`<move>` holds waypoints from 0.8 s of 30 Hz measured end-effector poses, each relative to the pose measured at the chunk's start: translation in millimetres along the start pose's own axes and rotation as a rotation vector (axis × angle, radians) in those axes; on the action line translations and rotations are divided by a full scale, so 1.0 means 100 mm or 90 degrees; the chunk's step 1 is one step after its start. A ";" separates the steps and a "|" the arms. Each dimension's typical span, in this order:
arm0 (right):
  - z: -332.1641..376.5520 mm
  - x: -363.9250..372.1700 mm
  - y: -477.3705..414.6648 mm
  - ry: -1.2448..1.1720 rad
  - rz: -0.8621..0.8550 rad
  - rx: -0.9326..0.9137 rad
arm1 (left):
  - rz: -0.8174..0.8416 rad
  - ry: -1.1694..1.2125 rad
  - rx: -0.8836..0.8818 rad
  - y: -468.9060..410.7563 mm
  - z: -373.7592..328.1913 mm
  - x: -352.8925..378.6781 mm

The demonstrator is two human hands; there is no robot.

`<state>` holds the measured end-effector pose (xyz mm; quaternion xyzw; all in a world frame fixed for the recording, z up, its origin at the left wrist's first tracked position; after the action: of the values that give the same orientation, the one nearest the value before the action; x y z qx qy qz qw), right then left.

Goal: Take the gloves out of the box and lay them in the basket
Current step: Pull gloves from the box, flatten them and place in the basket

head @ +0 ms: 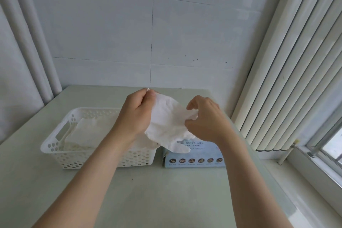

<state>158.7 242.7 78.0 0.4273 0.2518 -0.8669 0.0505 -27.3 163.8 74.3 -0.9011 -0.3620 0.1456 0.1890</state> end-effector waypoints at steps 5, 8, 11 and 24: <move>0.14 -0.01 0.01 -0.276 -0.032 0.034 | 0.070 0.012 0.014 0.06 -0.06 0.05; 0.24 0.10 0.07 -0.378 0.084 0.039 | 0.091 0.001 0.045 0.09 -0.16 0.05; 0.27 0.16 0.08 -0.316 0.089 -0.014 | 0.085 -0.010 0.087 0.07 -0.23 0.02; 0.07 0.35 -0.01 -0.539 0.073 0.167 | -0.095 -0.071 0.050 -0.26 0.02 -0.52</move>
<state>130.8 244.9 55.3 0.0509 0.0728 -0.9858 0.1424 -79.8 144.5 90.8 -0.8542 -0.4320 0.1950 0.2138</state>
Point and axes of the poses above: each hand's wrist, its own y-axis away from the middle knuckle, its own x-axis out of the palm, z = x × y, the point moved 7 cm from there along -y, towards the middle knuckle, and after that the axes turned 15 degrees about -z, right-handed, at the moved point
